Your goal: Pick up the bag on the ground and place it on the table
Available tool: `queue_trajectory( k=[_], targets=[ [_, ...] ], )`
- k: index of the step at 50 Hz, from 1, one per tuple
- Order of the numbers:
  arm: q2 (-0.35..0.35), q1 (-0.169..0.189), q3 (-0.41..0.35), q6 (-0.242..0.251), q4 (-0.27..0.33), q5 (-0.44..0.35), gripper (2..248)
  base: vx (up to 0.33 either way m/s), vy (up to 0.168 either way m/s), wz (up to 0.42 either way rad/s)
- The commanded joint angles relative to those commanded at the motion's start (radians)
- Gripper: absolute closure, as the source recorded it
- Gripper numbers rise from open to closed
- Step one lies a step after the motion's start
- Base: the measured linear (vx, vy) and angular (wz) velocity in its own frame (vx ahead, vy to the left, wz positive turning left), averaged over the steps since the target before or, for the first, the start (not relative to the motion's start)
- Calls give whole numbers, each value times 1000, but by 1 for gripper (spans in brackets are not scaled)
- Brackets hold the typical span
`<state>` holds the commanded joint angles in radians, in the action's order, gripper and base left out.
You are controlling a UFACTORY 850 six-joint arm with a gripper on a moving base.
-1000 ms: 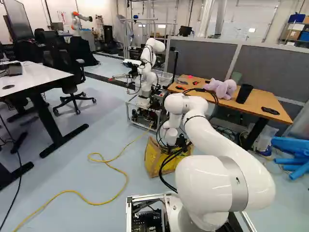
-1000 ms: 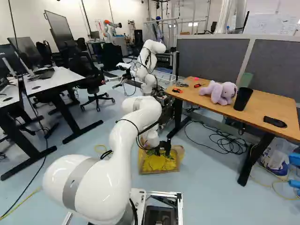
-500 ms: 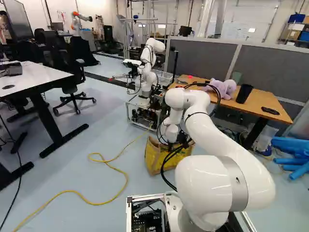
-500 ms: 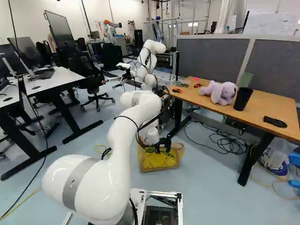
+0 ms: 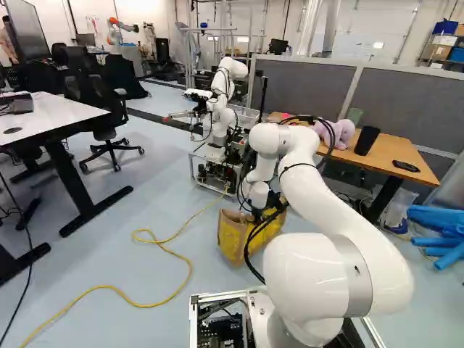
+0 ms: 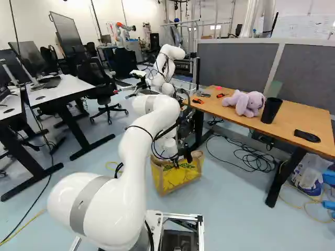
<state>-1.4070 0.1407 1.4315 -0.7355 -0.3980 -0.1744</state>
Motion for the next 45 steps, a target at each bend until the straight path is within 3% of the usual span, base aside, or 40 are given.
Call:
queue_trajectory(
  k=[45],
  targets=[
    [168,0,-144,473,0,0,228,0,0,0]
  ],
)
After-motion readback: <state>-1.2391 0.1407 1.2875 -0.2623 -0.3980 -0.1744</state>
